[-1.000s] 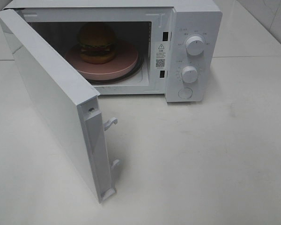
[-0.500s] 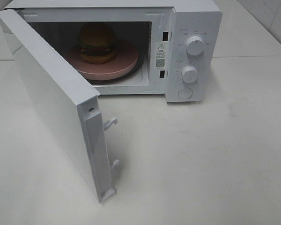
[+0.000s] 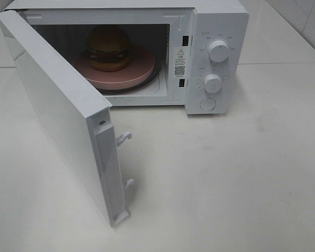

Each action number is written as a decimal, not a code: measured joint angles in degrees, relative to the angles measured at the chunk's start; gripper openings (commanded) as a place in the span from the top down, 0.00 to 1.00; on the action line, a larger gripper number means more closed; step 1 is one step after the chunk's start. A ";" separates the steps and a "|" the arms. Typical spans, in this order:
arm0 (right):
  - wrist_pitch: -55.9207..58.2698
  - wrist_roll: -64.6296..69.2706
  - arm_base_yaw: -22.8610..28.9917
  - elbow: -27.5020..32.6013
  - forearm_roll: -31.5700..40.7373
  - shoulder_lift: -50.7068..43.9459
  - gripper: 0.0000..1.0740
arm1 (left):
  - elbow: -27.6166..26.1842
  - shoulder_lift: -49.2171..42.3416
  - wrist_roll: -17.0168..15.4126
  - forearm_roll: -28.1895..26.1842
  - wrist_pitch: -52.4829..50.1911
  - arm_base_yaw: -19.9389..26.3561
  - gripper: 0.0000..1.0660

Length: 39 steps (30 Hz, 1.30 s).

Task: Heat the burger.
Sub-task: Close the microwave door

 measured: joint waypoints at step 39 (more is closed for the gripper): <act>0.00 0.06 0.00 0.00 0.00 0.00 0.29 | 16.79 29.34 12.20 -5.73 -57.47 0.00 1.00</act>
